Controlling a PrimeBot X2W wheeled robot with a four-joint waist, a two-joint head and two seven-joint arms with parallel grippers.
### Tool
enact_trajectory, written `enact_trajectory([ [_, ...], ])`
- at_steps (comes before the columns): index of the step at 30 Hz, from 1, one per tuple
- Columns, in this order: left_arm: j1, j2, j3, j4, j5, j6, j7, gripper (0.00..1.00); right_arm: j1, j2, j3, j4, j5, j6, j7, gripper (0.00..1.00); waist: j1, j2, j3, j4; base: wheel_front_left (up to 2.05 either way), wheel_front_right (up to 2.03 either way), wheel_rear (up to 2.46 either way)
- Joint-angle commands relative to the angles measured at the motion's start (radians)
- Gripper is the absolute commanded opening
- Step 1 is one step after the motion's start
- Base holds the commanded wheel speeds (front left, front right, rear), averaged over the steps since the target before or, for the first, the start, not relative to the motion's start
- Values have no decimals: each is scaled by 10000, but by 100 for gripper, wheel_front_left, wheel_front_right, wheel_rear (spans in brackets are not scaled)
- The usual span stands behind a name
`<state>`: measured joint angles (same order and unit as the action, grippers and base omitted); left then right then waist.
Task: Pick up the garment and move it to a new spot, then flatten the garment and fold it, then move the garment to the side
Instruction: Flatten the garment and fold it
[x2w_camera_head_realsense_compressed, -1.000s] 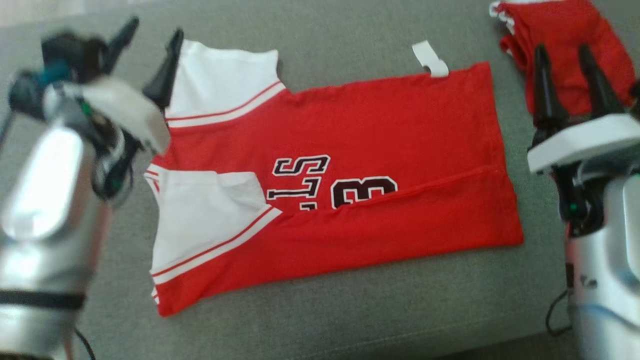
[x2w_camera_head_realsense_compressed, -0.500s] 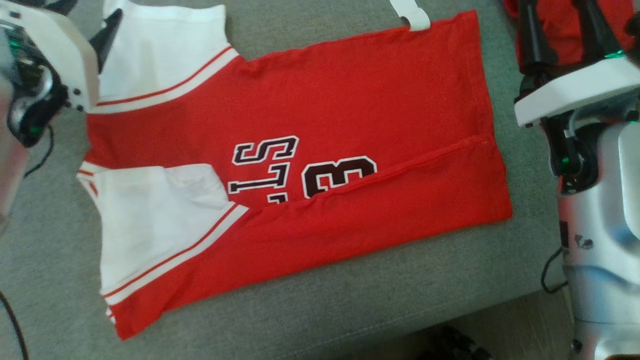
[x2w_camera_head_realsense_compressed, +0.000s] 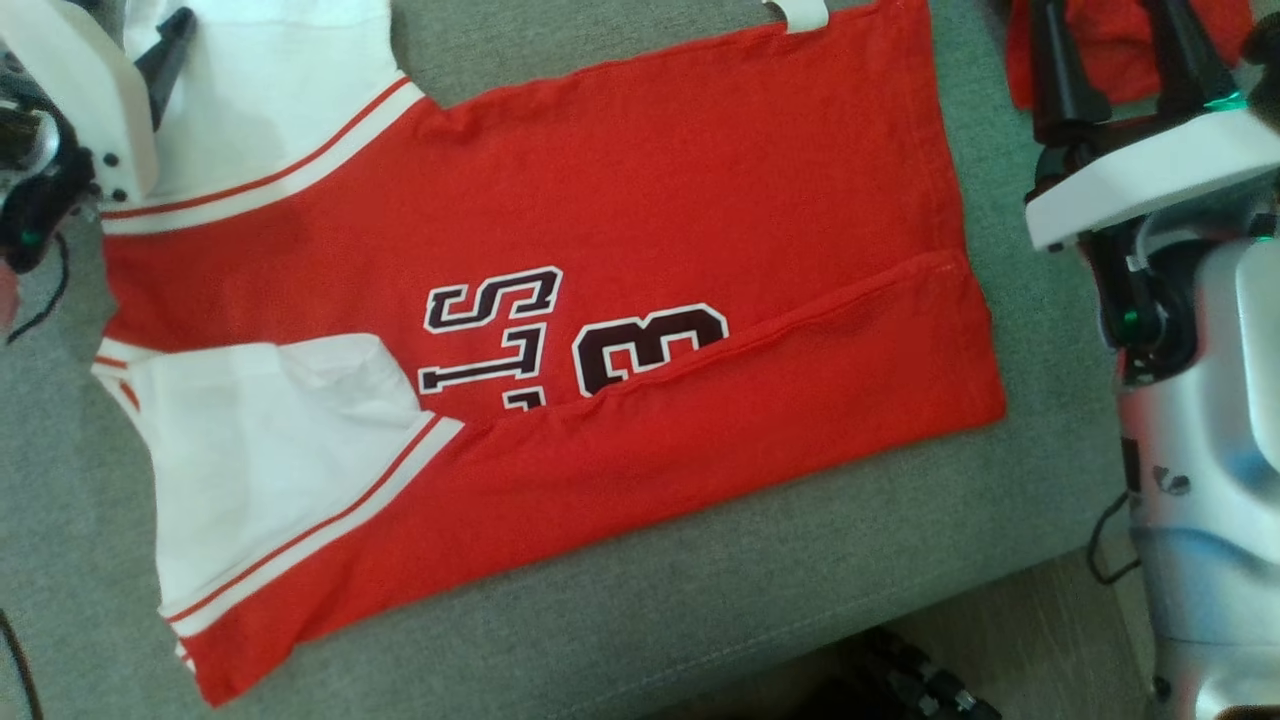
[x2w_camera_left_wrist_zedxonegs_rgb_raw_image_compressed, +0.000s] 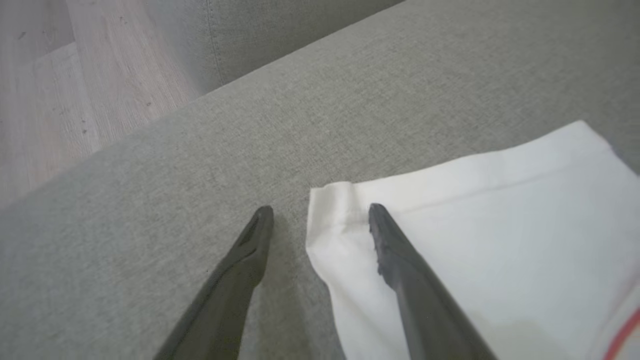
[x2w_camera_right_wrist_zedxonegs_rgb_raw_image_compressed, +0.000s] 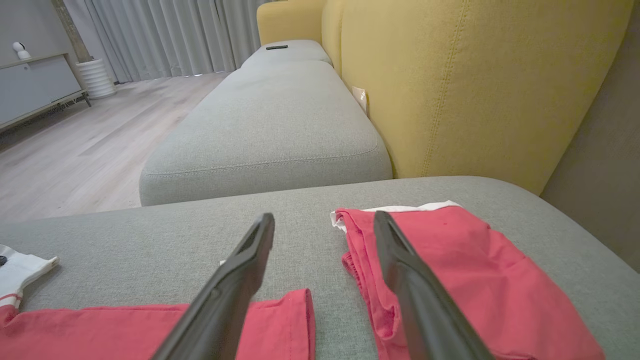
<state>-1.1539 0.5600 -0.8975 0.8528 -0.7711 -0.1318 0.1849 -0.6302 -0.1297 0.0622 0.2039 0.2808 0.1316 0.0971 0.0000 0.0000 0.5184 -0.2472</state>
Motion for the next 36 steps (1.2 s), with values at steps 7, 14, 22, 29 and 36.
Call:
enact_trajectory([
  [7, -489, 230, -365, -289, -789, 12, -599, 0, -440, -288, -90, -72, -75, -9, 138, 100, 0, 0, -316, 436, 0, 0, 0],
  [14, -605, -78, -738, -452, -937, 12, -2303, 0, -610, -883, -28, 370, 17, -9, 385, 100, 0, 0, -899, 1234, 0, 0, 0],
  [22, -327, -359, -1145, -1068, -864, 12, -3646, 0, -737, -1912, 451, 1329, 502, -9, 844, 100, 0, 0, -1384, 2341, 0, 0, 0],
  [29, 16, -301, -1315, -1722, -737, 46, -3930, 0, -947, -2565, 917, 2330, 772, -9, 907, 100, 0, 0, -1526, 2819, 0, 0, 0],
  [36, 418, -153, -1461, -2572, -662, 323, -3941, 0, -1172, -2966, 1432, 3369, 1146, -9, 798, 100, 0, 0, -1659, 3019, 0, 0, 0],
])
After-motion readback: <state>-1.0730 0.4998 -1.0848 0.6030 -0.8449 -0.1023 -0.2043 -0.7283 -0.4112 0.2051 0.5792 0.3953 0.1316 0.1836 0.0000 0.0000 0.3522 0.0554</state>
